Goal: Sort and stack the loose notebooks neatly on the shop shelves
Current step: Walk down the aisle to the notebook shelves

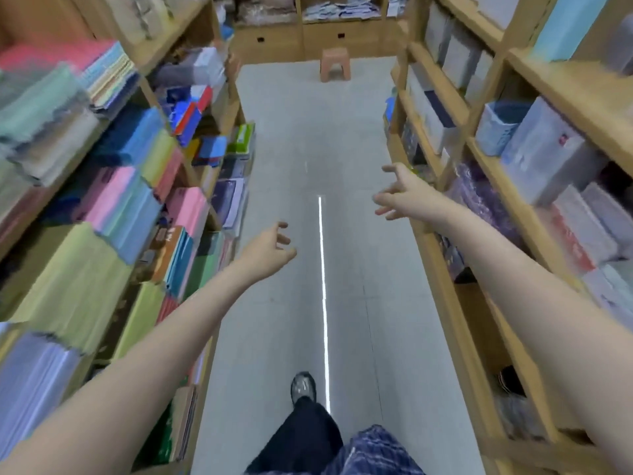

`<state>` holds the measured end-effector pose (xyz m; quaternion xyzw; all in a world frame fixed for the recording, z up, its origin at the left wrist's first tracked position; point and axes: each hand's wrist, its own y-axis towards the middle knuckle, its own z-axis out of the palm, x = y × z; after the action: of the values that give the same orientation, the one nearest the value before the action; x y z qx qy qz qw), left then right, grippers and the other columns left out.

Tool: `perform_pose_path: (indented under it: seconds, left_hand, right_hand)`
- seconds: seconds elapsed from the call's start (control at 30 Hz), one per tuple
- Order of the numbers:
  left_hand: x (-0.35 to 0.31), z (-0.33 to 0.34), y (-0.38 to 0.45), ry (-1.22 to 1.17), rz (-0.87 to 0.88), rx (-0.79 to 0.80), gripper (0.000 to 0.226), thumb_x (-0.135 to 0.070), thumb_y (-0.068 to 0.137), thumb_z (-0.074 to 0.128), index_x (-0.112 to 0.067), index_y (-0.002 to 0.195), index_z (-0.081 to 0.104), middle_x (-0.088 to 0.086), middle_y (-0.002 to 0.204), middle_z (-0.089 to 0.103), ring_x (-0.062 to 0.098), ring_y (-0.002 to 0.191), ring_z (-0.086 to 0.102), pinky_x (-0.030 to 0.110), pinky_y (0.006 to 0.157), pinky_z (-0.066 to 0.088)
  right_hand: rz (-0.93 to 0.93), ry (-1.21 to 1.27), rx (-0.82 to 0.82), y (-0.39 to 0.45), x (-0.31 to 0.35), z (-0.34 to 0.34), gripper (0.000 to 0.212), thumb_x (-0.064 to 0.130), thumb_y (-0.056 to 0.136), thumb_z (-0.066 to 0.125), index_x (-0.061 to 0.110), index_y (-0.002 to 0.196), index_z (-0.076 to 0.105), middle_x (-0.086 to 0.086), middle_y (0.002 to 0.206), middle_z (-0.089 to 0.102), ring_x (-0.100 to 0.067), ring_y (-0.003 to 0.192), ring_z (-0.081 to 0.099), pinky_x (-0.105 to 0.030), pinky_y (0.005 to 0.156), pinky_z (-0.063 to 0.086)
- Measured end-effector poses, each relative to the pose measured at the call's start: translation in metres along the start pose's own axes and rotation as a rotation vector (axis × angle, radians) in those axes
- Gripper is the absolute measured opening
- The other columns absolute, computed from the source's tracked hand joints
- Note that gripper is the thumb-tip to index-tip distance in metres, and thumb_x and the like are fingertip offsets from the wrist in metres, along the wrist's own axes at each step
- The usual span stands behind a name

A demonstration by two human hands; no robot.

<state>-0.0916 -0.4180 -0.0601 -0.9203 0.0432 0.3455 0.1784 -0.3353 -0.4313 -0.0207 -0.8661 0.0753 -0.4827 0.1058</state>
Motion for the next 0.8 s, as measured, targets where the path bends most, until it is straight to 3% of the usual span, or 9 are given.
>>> perform_pose_path:
  seconds: [0.17,0.27,0.37,0.47,0.6,0.7,0.8]
  left_hand:
    - [0.018,-0.046,0.143,-0.105,-0.059,-0.012,0.045,-0.010,0.092,0.052,-0.006,0.135,0.040,0.013,0.130,0.051,0.024,0.110,0.052,0.023,0.082,0.038]
    - [0.018,-0.088,0.233,-0.028,-0.079,0.005,0.033,-0.013,0.091,0.051,-0.010,0.124,0.056,0.010,0.125,0.058,0.023,0.113,0.054,0.023,0.086,0.038]
    - [0.008,-0.118,0.325,0.041,-0.089,0.009,0.030,-0.016,0.090,0.049,-0.015,0.117,0.060,0.008,0.113,0.062,0.023,0.107,0.057,0.023,0.081,0.039]
    - [-0.004,-0.126,0.410,0.208,-0.006,0.047,0.033,-0.016,0.089,0.048,-0.015,0.120,0.059,0.007,0.115,0.060,0.025,0.109,0.056,0.026,0.084,0.042]
    - [-0.009,-0.128,0.533,0.551,0.186,0.080,0.035,-0.019,0.090,0.049,-0.014,0.124,0.055,0.007,0.137,0.045,0.030,0.122,0.042,0.035,0.102,0.035]
    - [-0.024,-0.146,0.637,0.706,0.163,0.124,0.037,-0.019,0.091,0.046,-0.015,0.128,0.052,0.005,0.139,0.042,0.031,0.122,0.040,0.034,0.102,0.031]
    - [-0.059,-0.176,0.732,0.753,0.171,0.114,0.038,-0.018,0.092,0.045,-0.015,0.130,0.050,0.007,0.137,0.043,0.031,0.122,0.040,0.033,0.102,0.030]
  right_hand:
    - [0.009,-0.097,0.062,0.151,0.024,-0.005,0.063,0.013,0.093,0.053,0.014,0.146,0.019,-0.020,0.123,0.053,-0.030,0.108,0.057,-0.042,0.092,0.049]
    - [0.041,-0.154,0.024,0.230,0.043,-0.031,0.059,0.017,0.093,0.054,0.016,0.144,0.025,-0.011,0.123,0.055,-0.028,0.109,0.056,-0.042,0.094,0.049]
    - [0.060,-0.193,-0.027,0.303,0.052,-0.062,0.058,0.021,0.093,0.055,0.017,0.143,0.027,-0.003,0.122,0.051,-0.024,0.106,0.056,-0.041,0.092,0.050]
    - [0.108,-0.193,-0.085,0.386,0.046,-0.089,0.054,0.022,0.092,0.056,0.015,0.140,0.033,-0.007,0.130,0.049,-0.020,0.105,0.053,-0.035,0.087,0.050]
    - [0.140,-0.214,-0.120,0.518,0.031,-0.115,0.043,0.022,0.091,0.056,0.012,0.132,0.045,-0.012,0.136,0.047,-0.024,0.116,0.049,-0.038,0.096,0.045]
    - [0.112,-0.216,-0.154,0.625,0.033,-0.134,0.036,0.023,0.090,0.057,0.014,0.124,0.053,-0.012,0.135,0.047,-0.026,0.122,0.046,-0.041,0.100,0.041]
    - [0.120,-0.152,-0.200,0.733,0.063,-0.162,0.030,0.019,0.090,0.058,0.008,0.117,0.060,-0.012,0.125,0.054,-0.026,0.116,0.051,-0.041,0.097,0.046]
